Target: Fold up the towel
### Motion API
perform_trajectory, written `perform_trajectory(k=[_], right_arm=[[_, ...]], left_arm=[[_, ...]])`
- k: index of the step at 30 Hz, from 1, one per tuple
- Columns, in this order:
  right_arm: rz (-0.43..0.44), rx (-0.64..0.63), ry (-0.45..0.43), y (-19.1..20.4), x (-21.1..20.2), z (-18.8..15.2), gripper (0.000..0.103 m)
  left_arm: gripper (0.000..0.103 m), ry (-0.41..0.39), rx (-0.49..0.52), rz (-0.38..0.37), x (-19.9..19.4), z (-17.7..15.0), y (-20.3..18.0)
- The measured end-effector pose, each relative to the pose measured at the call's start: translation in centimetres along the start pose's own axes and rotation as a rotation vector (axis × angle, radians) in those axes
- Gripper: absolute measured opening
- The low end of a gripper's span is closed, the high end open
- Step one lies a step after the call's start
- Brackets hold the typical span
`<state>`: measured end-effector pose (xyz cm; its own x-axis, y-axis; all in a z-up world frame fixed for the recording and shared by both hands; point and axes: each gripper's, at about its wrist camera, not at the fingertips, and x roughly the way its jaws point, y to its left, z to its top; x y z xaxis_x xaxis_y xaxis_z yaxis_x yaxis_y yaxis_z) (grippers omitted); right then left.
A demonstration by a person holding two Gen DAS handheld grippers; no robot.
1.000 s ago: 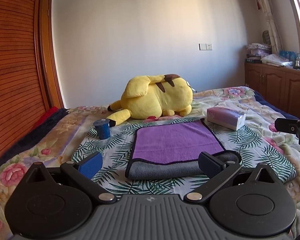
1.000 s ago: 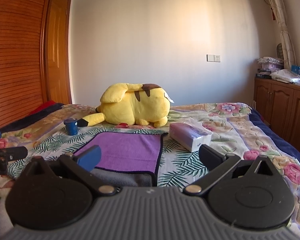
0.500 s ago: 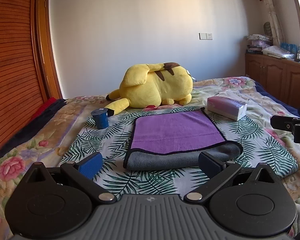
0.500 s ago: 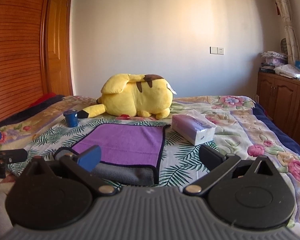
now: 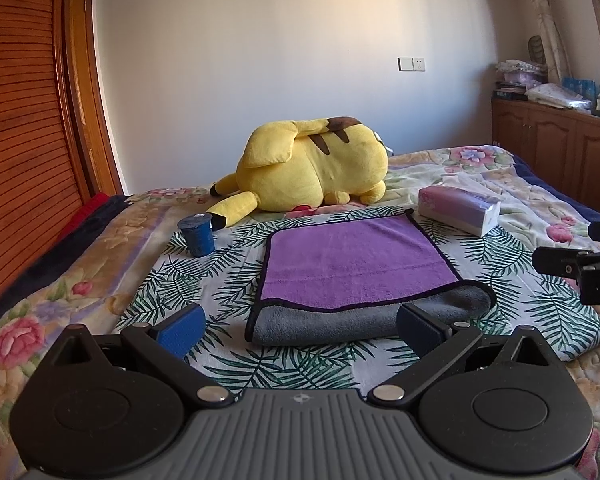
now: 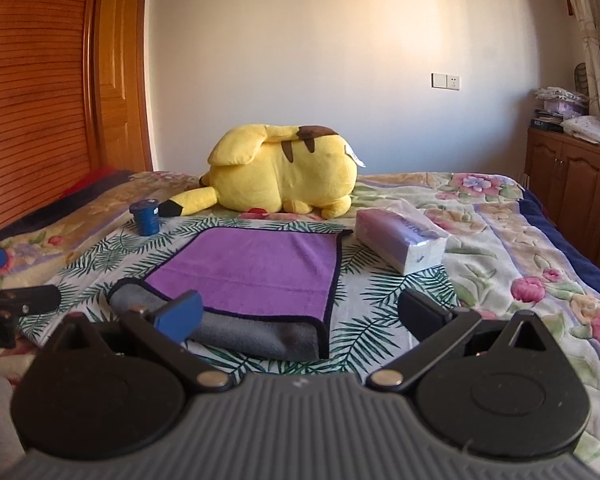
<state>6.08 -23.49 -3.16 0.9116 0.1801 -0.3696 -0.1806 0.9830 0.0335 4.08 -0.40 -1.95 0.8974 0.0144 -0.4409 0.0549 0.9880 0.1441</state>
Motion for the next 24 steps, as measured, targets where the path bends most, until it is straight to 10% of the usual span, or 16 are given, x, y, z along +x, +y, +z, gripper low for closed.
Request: perform_trajectory(k=[24], right_arm=[[0.039, -0.028, 0.051, 0.7, 4.9, 0.5, 0.103]], left_arm=[[0.103, 0.085, 0.015, -0.020, 6.6, 1.0, 0.7]])
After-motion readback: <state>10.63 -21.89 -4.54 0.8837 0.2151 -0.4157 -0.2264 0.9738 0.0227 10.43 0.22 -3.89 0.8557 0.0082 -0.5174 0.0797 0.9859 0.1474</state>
